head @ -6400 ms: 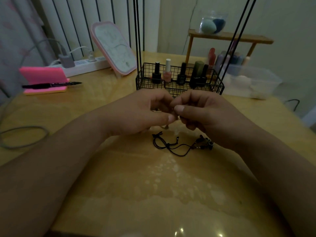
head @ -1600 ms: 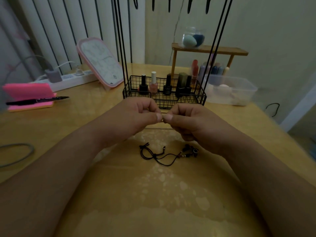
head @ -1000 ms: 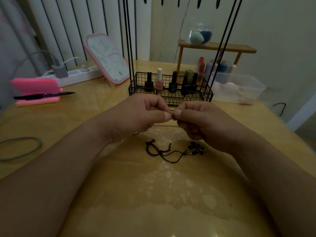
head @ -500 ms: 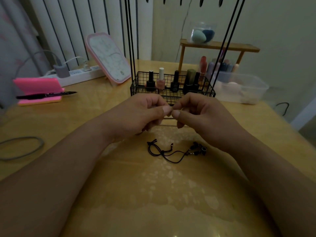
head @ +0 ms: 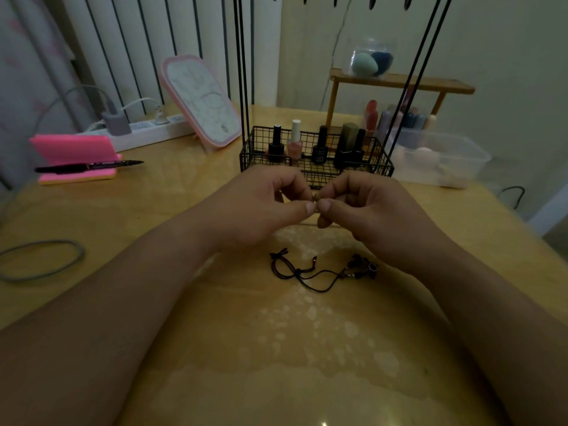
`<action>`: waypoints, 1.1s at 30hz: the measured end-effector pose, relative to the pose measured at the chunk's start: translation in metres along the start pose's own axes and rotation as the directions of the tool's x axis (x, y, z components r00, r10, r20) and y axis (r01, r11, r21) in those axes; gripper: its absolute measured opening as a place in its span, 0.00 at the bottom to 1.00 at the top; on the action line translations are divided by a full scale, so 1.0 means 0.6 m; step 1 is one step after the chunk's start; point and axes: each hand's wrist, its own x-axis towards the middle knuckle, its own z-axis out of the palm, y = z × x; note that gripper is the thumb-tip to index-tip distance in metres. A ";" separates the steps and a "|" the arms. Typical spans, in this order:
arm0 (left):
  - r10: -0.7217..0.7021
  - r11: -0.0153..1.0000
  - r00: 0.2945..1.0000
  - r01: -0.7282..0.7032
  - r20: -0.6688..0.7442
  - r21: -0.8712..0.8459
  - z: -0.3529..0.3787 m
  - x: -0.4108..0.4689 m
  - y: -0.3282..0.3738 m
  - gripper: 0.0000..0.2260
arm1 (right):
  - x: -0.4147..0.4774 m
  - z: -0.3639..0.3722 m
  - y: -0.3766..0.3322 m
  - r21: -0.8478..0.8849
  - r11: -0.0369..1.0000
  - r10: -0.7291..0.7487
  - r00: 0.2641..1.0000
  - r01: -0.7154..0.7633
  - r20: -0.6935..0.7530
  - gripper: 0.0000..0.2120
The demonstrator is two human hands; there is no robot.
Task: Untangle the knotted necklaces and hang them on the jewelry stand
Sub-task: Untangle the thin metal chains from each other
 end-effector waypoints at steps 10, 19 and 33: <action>-0.035 0.999 0.999 0.034 0.038 0.024 -0.001 0.001 -0.002 0.04 | 0.000 0.002 0.004 -0.075 0.997 -0.032 0.999 0.035 0.033 0.02; -0.101 0.984 0.988 0.117 0.117 -0.137 -0.007 -0.007 0.012 0.06 | -0.002 -0.002 0.002 0.039 0.999 0.029 0.996 -0.032 0.086 0.06; -0.129 0.967 0.985 0.151 0.115 -0.205 -0.004 -0.009 0.015 0.08 | -0.005 0.003 -0.006 0.057 0.994 0.080 0.983 -0.091 0.164 0.05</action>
